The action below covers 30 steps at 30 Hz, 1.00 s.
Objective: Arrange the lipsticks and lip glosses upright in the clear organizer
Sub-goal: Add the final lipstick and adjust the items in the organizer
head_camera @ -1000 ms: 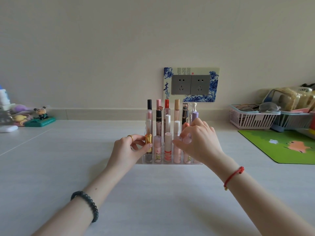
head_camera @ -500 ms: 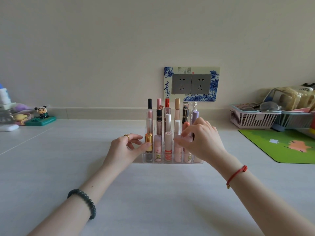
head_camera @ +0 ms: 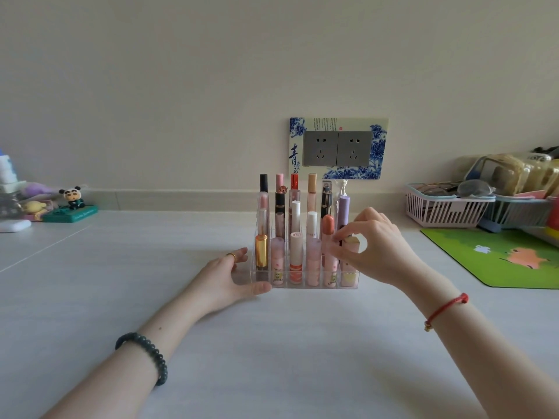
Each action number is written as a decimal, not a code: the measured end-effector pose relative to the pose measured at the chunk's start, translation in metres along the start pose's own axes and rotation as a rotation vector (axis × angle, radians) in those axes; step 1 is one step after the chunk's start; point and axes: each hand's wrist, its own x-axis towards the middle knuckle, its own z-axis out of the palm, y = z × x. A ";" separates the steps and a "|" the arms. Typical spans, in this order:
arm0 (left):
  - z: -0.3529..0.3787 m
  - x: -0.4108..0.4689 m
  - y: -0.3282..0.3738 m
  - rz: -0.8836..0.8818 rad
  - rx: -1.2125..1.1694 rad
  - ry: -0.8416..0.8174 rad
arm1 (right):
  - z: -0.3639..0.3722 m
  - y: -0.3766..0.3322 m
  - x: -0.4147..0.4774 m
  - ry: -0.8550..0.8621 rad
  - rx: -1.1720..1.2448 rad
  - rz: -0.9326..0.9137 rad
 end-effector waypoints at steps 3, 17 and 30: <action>0.001 0.000 -0.002 0.016 0.043 -0.005 | 0.001 -0.001 0.001 0.011 -0.003 0.003; 0.002 0.002 -0.004 0.046 0.103 0.011 | 0.008 -0.004 0.003 0.062 0.023 0.038; 0.002 0.003 -0.004 0.042 0.093 -0.014 | -0.013 0.002 0.017 0.184 0.124 0.063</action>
